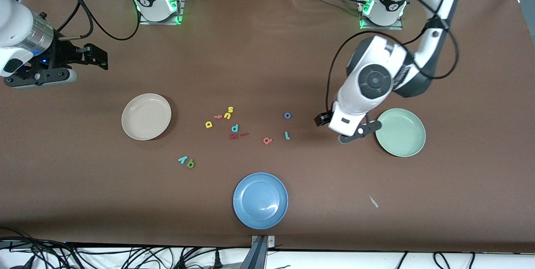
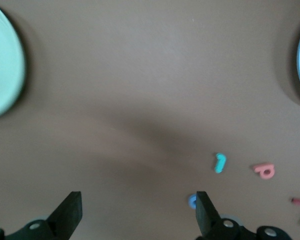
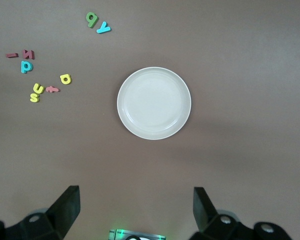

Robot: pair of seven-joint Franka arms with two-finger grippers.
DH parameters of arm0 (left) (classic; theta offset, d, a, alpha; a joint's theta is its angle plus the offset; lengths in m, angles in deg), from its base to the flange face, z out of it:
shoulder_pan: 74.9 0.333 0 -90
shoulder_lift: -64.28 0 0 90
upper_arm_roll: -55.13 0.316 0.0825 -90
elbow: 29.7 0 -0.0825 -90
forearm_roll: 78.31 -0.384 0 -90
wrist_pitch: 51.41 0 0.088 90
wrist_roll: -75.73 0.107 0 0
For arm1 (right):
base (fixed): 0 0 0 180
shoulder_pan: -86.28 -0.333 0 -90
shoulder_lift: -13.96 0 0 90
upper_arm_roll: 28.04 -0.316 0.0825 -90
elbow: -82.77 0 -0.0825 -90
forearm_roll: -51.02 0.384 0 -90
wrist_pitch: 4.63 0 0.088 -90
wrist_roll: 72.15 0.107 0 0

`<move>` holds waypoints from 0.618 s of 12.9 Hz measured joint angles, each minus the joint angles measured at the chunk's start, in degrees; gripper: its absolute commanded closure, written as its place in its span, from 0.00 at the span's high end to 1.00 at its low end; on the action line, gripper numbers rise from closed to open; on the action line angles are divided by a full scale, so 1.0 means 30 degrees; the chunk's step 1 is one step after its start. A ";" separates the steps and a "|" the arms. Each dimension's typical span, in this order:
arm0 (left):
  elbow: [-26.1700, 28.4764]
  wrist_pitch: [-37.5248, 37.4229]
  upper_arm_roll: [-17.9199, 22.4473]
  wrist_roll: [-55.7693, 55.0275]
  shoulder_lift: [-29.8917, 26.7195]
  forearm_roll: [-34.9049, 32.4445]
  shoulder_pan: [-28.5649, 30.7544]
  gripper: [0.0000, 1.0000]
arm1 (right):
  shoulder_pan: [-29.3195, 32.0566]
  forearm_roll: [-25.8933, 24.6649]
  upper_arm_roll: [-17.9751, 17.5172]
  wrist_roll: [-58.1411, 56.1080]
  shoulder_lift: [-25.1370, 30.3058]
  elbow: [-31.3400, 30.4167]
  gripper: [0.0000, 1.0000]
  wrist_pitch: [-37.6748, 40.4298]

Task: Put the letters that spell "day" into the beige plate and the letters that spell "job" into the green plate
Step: 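Reach the left gripper to the cyan letter l and grasp it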

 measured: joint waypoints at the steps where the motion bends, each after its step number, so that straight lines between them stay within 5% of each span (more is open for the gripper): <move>1: 0.0047 0.1195 0.0010 -0.1315 0.0802 0.0000 -0.0494 1.00 | -0.0002 0.0001 -0.0005 0.0001 -0.0032 -0.0002 1.00 -0.0014; 4: -0.0472 0.4225 0.0043 -0.3717 0.3201 0.0000 -0.1391 0.97 | -0.0014 0.0013 -0.0030 0.0002 -0.0242 -0.0003 1.00 -0.0096; 6: -0.2008 0.4484 0.0127 -0.4313 0.4656 0.0000 -0.1612 0.87 | -0.0033 0.0036 -0.0113 0.0003 -0.0377 0.0002 1.00 -0.0255; 8: -0.3025 0.4484 0.0182 -0.4661 0.5521 0.0000 -0.1826 0.87 | -0.0135 0.0074 -0.0149 0.0005 -0.0606 0.0004 1.00 -0.0476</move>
